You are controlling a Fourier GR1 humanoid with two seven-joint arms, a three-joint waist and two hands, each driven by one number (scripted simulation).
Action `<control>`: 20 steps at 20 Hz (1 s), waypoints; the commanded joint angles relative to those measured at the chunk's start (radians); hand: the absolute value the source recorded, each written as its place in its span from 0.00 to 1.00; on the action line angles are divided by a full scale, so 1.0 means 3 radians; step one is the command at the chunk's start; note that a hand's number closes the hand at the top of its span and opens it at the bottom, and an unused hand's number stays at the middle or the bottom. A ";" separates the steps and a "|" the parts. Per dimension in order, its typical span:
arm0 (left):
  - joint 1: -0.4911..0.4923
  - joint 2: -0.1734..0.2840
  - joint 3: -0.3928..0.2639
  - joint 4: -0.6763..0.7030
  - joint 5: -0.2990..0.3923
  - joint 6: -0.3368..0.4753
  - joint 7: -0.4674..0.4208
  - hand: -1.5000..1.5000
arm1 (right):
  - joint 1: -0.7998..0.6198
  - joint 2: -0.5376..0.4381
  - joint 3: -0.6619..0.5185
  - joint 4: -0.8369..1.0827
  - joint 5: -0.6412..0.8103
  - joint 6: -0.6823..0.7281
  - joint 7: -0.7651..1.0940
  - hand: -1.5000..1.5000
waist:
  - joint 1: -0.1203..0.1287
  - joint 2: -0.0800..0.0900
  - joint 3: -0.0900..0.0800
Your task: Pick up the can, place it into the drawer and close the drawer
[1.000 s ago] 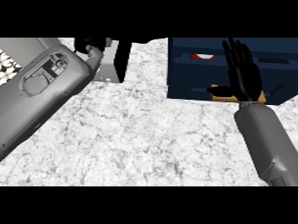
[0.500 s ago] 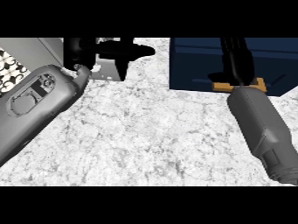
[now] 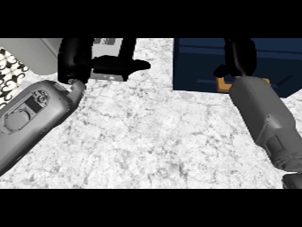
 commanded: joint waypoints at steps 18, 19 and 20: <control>0.0536 0.0100 0.0149 -0.0294 -0.0093 -0.0089 -0.0216 0.00 | -0.0496 0.0212 -0.1000 0.0021 -0.1225 0.0520 -0.1139 0.00 | -0.0016 0.0021 0.0016; 0.0609 0.0045 0.0046 -0.0390 -0.0165 0.0038 -0.0165 0.00 | -0.0497 0.0246 -0.1038 0.0037 -0.1272 0.0559 -0.1155 0.00 | -0.0008 0.0000 0.0017; 0.0511 0.0073 0.0092 -0.0372 -0.0127 -0.0042 -0.0116 0.00 | -0.0539 0.0209 -0.1133 0.0031 -0.1380 0.0656 -0.1219 0.00 | -0.0006 0.0018 0.0020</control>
